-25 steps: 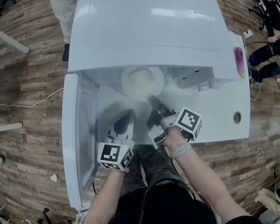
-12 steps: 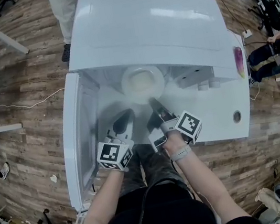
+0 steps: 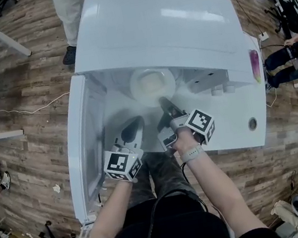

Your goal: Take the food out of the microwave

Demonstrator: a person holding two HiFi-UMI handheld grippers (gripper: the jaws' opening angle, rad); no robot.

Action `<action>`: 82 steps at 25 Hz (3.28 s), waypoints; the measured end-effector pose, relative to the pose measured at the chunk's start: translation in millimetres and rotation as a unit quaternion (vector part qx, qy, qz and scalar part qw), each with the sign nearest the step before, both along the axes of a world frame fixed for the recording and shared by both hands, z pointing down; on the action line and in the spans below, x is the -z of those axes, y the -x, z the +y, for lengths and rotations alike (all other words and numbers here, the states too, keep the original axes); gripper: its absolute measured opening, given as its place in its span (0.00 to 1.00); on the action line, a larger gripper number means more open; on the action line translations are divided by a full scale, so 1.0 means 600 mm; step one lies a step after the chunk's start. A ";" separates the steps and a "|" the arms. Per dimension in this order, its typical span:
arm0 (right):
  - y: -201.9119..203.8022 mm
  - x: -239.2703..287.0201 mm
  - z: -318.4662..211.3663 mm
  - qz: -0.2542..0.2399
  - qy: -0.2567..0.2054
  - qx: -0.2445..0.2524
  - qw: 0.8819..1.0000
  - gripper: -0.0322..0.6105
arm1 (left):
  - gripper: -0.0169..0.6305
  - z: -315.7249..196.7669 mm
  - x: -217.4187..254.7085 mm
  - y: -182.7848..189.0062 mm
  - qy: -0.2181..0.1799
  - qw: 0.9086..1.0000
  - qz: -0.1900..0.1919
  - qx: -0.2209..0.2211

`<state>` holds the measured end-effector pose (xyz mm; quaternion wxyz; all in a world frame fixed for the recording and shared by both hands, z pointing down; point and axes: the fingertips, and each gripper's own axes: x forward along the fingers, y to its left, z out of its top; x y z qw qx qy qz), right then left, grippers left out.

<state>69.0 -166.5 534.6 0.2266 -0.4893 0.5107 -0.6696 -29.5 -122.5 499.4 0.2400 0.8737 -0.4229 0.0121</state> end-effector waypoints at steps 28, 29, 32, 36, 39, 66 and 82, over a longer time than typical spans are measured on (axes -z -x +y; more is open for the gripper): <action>-0.009 0.045 0.025 -0.051 -0.116 -0.006 0.992 0.09 | 0.04 0.008 0.002 -0.002 -0.003 1.000 0.005 0.000; -0.009 0.045 0.027 -0.052 -0.117 -0.005 0.992 0.09 | 0.04 0.008 0.002 -0.002 0.000 1.000 0.012 0.001; -0.007 0.046 0.031 -0.055 -0.121 -0.002 0.991 0.09 | 0.04 0.004 0.000 -0.001 0.034 0.996 0.078 0.008; -0.002 0.045 0.039 -0.056 -0.125 0.002 0.991 0.09 | 0.12 -0.008 -0.008 0.005 0.096 0.976 0.193 0.031; -0.004 0.046 0.042 -0.056 -0.129 0.007 0.990 0.09 | 0.24 -0.017 -0.010 -0.010 0.133 0.958 0.253 0.024; 0.000 0.041 0.051 0.062 -0.123 0.062 0.988 0.11 | 0.15 -0.046 -0.020 -0.029 0.213 0.925 0.309 0.060; 0.001 0.030 0.052 0.137 -0.113 0.085 0.980 0.16 | 0.10 -0.034 -0.019 -0.023 0.226 0.913 0.334 0.063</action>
